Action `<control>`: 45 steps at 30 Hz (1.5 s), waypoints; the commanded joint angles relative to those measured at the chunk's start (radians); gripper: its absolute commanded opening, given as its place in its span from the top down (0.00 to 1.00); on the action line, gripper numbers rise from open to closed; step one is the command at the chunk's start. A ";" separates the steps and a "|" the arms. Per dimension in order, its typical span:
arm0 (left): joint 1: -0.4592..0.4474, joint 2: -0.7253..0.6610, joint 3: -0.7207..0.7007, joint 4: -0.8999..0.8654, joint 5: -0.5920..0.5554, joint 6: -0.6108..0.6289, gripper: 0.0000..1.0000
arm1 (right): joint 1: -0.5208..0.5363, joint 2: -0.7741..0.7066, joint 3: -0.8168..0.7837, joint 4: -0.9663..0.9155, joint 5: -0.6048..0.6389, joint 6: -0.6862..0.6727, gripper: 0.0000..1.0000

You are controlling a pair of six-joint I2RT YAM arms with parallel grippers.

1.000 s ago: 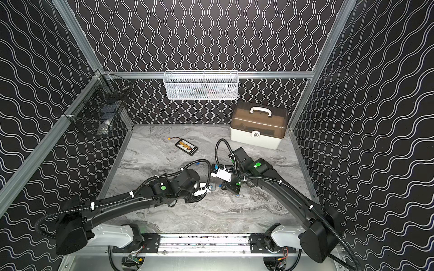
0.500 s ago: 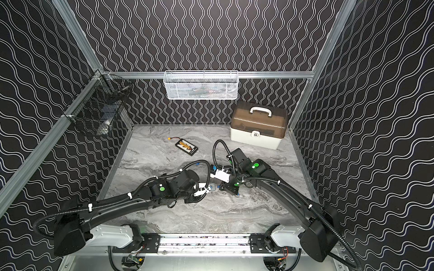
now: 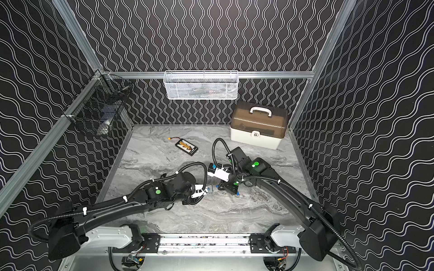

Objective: Insert stoppers into test tubes
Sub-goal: Insert the stopper into the test tube.

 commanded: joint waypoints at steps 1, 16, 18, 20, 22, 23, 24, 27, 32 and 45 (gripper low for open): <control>-0.003 -0.012 -0.008 0.028 0.016 0.046 0.98 | -0.001 0.010 0.019 -0.034 -0.068 -0.023 0.88; -0.003 -0.020 -0.011 0.046 0.001 0.028 0.98 | -0.001 0.035 0.029 -0.055 -0.065 -0.046 0.90; -0.003 -0.022 -0.012 0.049 -0.002 0.022 0.98 | 0.000 0.032 0.027 -0.053 -0.061 -0.044 0.90; -0.003 -0.021 -0.013 0.050 -0.003 0.016 0.98 | -0.001 0.029 0.027 -0.052 -0.062 -0.043 0.90; -0.003 -0.016 -0.010 0.049 -0.005 0.013 0.98 | -0.001 0.030 0.027 -0.052 -0.062 -0.039 0.90; -0.002 -0.014 -0.009 0.048 -0.007 0.012 0.98 | -0.001 0.028 0.026 -0.050 -0.058 -0.039 0.90; -0.003 -0.013 -0.009 0.048 -0.006 0.011 0.98 | 0.000 0.027 0.026 -0.051 -0.059 -0.039 0.90; -0.003 -0.010 -0.006 0.052 -0.008 0.014 0.98 | 0.000 0.029 0.026 -0.056 -0.072 -0.049 0.90; -0.003 -0.002 0.006 0.056 -0.007 0.026 0.98 | 0.000 0.048 0.034 -0.066 -0.080 -0.079 0.91; -0.030 -0.024 0.034 0.025 0.040 0.214 1.00 | 0.000 0.137 0.122 -0.106 -0.151 -0.155 0.95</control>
